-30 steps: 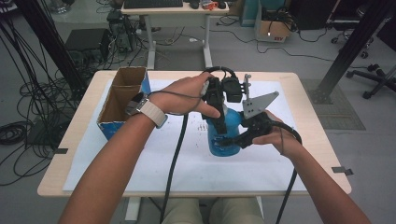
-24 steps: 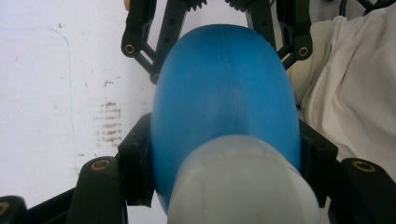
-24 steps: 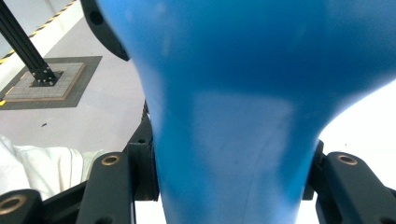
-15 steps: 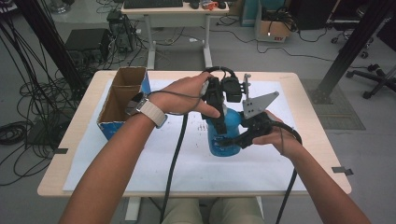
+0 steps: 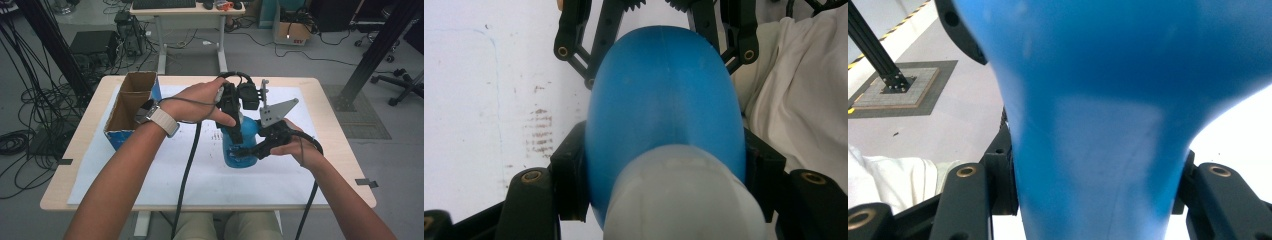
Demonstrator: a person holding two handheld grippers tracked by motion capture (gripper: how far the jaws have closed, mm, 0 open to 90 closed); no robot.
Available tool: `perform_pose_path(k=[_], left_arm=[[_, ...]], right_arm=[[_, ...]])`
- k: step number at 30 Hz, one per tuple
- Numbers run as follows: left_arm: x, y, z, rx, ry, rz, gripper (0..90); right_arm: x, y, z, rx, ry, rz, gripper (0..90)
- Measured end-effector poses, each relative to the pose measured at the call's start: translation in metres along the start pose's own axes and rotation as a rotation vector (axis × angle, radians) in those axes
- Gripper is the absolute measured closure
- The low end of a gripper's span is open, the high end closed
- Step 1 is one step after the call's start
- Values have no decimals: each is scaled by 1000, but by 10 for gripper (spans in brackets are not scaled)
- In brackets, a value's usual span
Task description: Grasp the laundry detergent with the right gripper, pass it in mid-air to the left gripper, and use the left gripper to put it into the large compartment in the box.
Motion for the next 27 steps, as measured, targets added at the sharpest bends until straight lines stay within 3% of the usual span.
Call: perform_pose_path(k=[4,6,27], left_arm=[[0,0,1,-3,4,0,374],[-1,0,3,-11,25,1,374],[-1,0,2,-9,20,0,374]], right_arm=[[0,0,0,3,-1,0,433],[1,-1,0,0,0,2,433],[0,-1,1,-7,6,-7,433]])
Point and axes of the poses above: each handheld gripper's, and its own axes: y roughly backward along the jaws, x roughly out of its top, z roughly to its right, the point moved 10 cm from there along -y, roughly forward along the jaws, and after that the axes turned 2 degrees about -z, right-handed, at the moved point
